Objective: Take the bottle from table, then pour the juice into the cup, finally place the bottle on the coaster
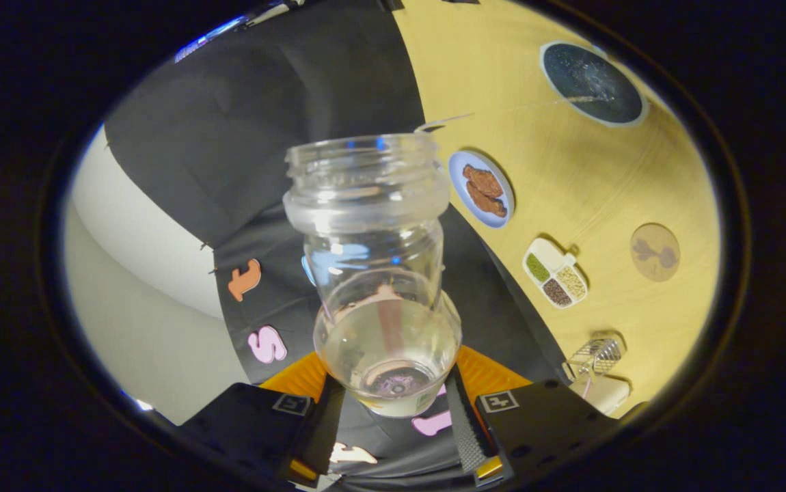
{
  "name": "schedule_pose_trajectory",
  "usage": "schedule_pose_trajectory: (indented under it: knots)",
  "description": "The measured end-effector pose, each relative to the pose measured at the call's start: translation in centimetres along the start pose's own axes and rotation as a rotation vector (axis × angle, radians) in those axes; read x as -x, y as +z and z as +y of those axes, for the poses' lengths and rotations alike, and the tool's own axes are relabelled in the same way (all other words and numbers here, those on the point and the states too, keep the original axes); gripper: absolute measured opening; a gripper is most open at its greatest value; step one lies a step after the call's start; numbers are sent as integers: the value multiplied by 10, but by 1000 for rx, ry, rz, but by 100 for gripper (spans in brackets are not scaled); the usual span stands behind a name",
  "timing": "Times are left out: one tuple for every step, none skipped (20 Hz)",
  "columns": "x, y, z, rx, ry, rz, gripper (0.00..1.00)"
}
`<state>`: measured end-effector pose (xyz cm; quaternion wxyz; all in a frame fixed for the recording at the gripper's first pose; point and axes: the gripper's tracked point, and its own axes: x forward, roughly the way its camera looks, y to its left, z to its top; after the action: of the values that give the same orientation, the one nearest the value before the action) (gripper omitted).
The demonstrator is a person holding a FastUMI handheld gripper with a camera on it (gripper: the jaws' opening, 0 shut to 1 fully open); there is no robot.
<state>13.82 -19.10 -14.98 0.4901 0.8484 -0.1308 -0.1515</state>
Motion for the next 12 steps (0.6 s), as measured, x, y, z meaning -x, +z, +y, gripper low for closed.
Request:
schedule_pose_trajectory:
  knots:
    - [0, 2, 1, -6, 3, -4, 74]
    - [1, 4, 3, -12, 6, -9, 74]
    - [1, 5, 3, -18, 8, -13, 74]
    - [-1, 5, 5, -24, 10, -17, 74]
    - [-1, 6, 5, -28, 12, -19, 74]
    - [0, 7, 6, -30, 12, -22, 74]
    - [0, 8, 6, -32, 12, -23, 74]
    - [0, 8, 6, -36, 12, -25, 74]
    - [0, 10, 6, -42, 13, -28, 74]
    - [-1, 10, 6, -49, 12, -31, 74]
    - [-1, 11, 5, -55, 10, -34, 74]
    - [0, 11, 3, -57, 9, -36, 74]
